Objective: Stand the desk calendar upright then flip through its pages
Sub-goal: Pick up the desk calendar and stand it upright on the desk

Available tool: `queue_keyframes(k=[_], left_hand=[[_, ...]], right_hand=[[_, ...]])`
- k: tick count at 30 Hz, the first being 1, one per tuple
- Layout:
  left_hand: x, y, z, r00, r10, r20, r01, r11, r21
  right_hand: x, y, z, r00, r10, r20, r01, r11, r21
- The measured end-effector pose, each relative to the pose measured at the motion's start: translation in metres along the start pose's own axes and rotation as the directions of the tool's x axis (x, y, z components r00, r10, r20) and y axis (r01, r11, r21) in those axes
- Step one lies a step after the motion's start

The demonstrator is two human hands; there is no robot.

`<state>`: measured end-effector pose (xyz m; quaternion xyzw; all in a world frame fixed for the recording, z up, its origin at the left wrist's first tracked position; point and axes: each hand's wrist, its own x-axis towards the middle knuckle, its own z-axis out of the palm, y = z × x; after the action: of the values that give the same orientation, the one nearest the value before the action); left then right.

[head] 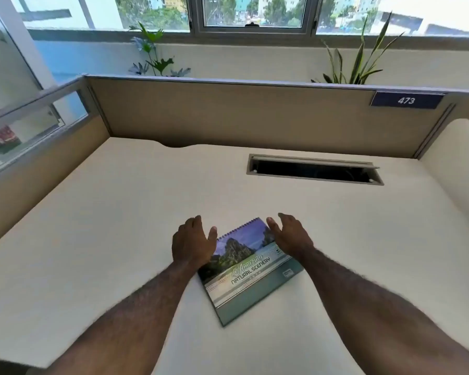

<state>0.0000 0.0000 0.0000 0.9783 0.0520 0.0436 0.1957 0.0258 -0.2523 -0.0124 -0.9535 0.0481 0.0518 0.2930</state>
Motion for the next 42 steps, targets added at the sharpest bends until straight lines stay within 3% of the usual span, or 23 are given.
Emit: queue_keyframes(k=[6, 18, 23, 30, 36, 42], left_hand=[[-0.019, -0.007, 0.011, 0.935, -0.327, 0.136, 0.348, 0.917, -0.193], [-0.031, -0.023, 0.019, 0.746, -0.588, 0.313, 0.665, 0.633, -0.396], [-0.028, -0.013, 0.011, 0.668, -0.608, 0.428, 0.710, 0.350, -0.611], [-0.023, -0.003, 0.003, 0.576, -0.572, 0.584, 0.729, 0.037, -0.683], [-0.019, 0.000, -0.006, 0.555, -0.489, 0.673, 0.733, -0.094, -0.674], [0.009, 0.000, -0.026, 0.626, -0.442, 0.643, 0.690, -0.071, -0.720]], right_hand=[[-0.004, 0.014, 0.014, 0.998, 0.062, -0.011, -0.062, 0.998, 0.023], [-0.005, 0.011, 0.022, 0.998, 0.044, -0.035, -0.042, 0.997, 0.060], [-0.003, 0.006, 0.024, 0.997, 0.067, -0.048, -0.064, 0.996, 0.057], [0.002, 0.003, 0.022, 0.978, 0.178, -0.110, -0.162, 0.976, 0.144], [0.009, 0.004, 0.020, 0.937, 0.337, -0.095, -0.299, 0.911, 0.283], [0.023, -0.013, 0.004, 0.927, 0.334, -0.169, -0.249, 0.887, 0.389]])
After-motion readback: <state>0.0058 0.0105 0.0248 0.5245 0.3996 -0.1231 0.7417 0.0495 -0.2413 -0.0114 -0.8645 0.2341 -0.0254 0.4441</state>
